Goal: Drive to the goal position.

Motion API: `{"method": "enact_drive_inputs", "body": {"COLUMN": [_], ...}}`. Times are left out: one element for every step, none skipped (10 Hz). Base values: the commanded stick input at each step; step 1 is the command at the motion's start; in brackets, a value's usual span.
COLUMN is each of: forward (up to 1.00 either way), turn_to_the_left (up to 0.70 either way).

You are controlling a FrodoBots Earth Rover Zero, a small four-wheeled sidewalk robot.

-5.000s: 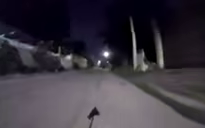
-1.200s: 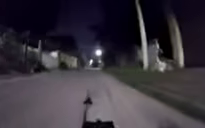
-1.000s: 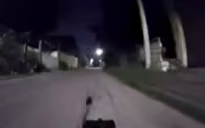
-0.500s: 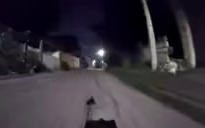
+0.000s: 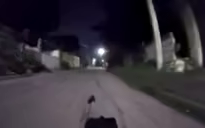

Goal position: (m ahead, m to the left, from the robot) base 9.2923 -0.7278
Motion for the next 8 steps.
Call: {"method": "enact_drive_inputs", "body": {"forward": [0.7, 0.7, 0.7, 0.7, 0.7, 0.7, 0.7, 0.7], "turn_to_the_left": [0.0, 0.0, 0.0, 0.0, 0.0, 0.0, 0.0, 0.0]}}
